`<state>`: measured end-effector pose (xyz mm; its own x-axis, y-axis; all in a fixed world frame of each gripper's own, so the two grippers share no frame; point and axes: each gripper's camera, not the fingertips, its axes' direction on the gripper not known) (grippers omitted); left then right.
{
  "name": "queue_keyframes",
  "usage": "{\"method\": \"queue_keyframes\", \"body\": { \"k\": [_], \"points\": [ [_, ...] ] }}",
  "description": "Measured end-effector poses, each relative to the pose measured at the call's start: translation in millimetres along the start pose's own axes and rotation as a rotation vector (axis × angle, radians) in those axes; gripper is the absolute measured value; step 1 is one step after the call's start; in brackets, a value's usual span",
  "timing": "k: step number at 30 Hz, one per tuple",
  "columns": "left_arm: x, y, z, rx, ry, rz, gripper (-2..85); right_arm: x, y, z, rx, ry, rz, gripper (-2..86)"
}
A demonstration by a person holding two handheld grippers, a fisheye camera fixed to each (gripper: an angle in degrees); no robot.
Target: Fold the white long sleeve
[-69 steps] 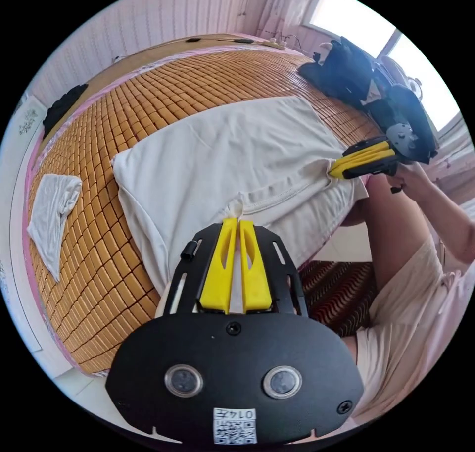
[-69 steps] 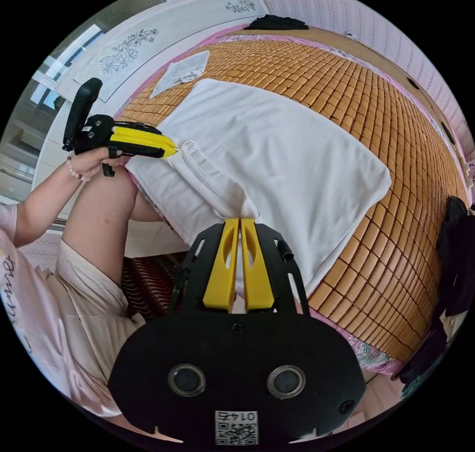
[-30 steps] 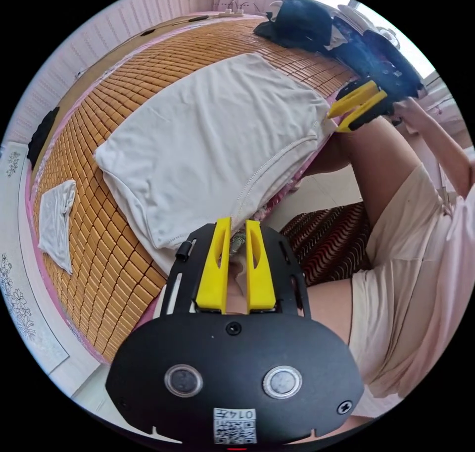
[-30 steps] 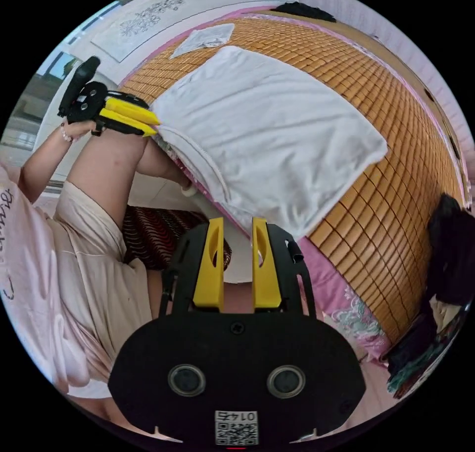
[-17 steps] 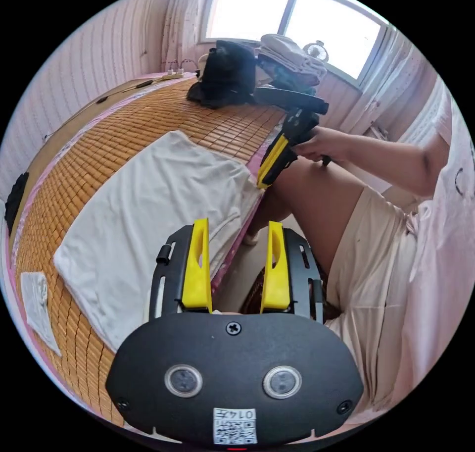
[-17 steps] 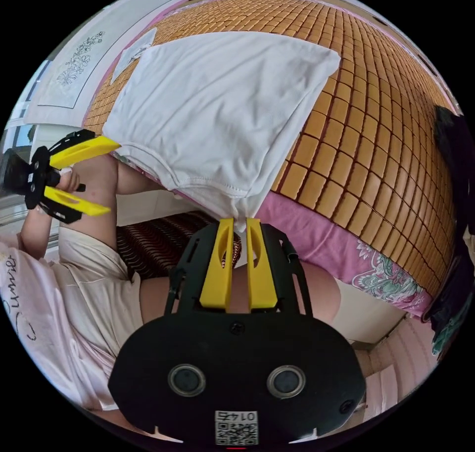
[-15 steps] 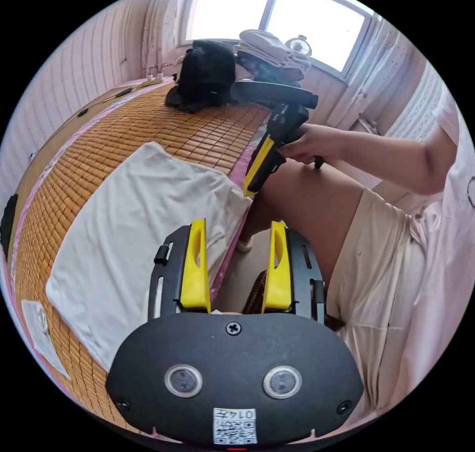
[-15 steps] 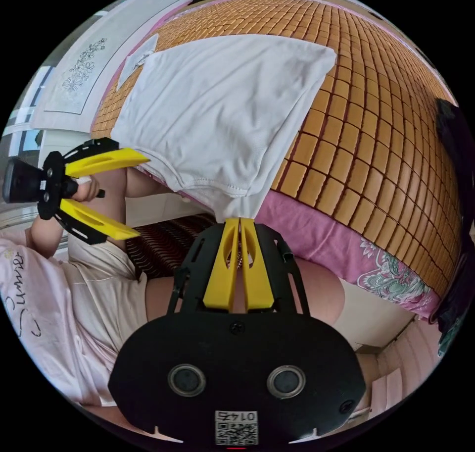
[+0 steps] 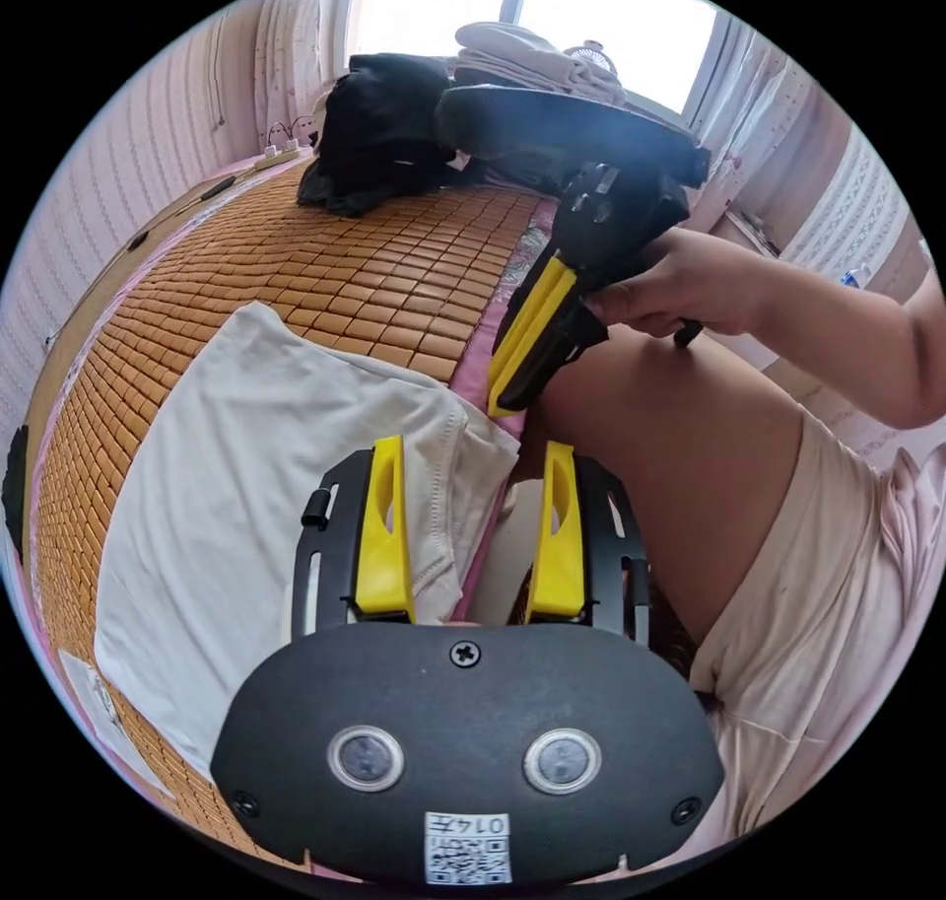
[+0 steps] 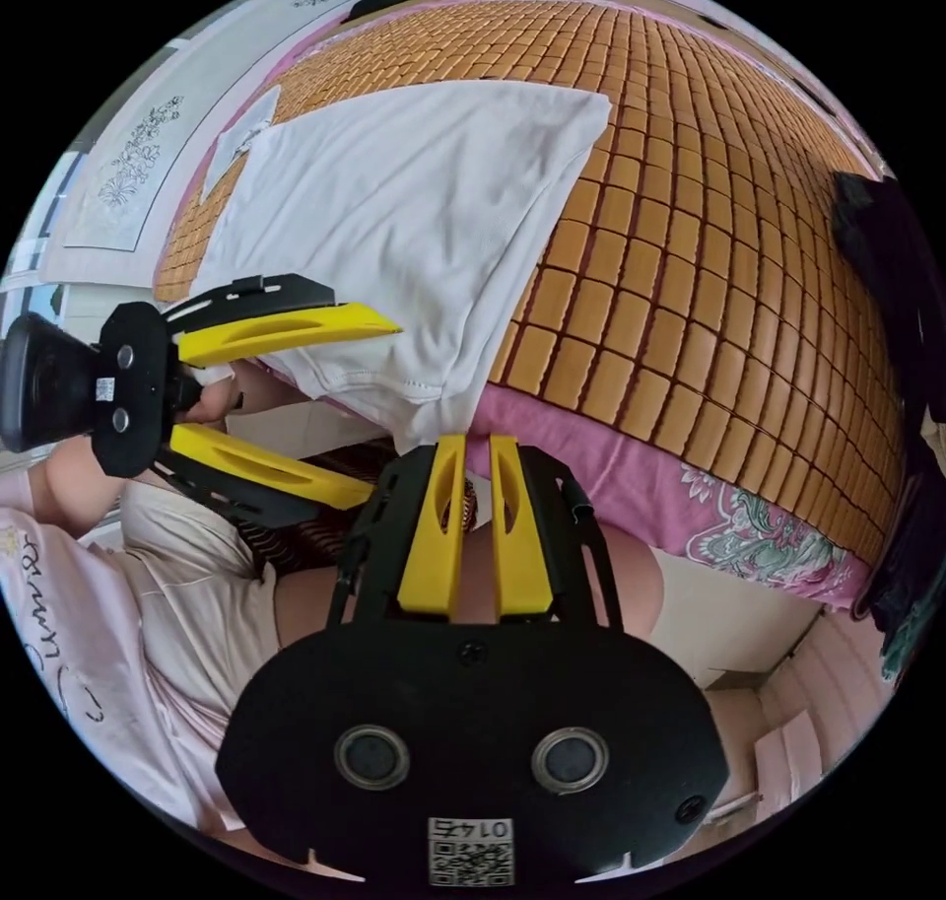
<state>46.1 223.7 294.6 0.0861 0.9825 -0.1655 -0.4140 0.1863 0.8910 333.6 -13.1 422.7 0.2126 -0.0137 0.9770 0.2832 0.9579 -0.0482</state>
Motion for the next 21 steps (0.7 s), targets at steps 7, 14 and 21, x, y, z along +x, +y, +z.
{"method": "queue_keyframes", "body": {
  "k": [7, 14, 21],
  "points": [
    [12, 2, 11, 0.013, 0.008, -0.027, 18.3, -2, 6, -34, 0.01, 0.069, 0.001, 4.4],
    [20, 8, 14, -0.01, -0.022, -0.007, 16.6, 9, 32, -84, 0.073, -0.009, -0.023, 0.2],
    [32, 14, 7, -0.026, -0.093, -0.004, 13.6, 40, 64, -152, 0.224, -0.255, 0.011, -0.2]
  ]
}}
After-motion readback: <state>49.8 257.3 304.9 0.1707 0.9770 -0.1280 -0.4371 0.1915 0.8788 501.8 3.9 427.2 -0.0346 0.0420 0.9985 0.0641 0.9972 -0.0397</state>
